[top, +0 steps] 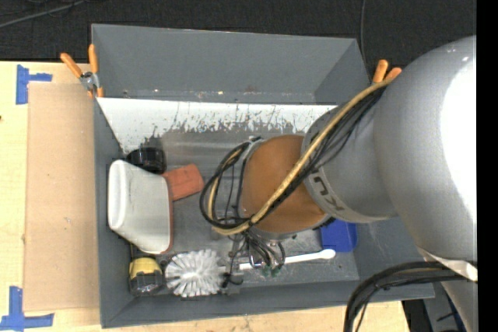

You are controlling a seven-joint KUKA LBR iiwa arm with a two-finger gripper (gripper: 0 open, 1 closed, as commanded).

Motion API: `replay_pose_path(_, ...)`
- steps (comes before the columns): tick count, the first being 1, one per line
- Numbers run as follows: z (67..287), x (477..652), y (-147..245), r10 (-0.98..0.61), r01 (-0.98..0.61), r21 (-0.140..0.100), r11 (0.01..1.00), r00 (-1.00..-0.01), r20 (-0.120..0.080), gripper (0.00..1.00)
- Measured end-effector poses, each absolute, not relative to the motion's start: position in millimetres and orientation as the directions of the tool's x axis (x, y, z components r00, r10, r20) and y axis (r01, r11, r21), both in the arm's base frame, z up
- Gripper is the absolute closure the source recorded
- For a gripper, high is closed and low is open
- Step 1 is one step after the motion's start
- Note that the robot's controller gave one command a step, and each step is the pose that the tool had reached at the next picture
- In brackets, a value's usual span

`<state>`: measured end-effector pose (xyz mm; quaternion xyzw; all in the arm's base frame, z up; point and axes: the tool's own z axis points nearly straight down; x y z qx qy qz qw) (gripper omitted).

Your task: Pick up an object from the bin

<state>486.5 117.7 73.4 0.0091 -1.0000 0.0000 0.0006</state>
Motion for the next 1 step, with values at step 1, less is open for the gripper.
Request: replay_pose_path(1, 101.7, 495.2, 115.8, 0.034, 0.034, -0.001, 0.999, -0.999, 0.004, 0.0)
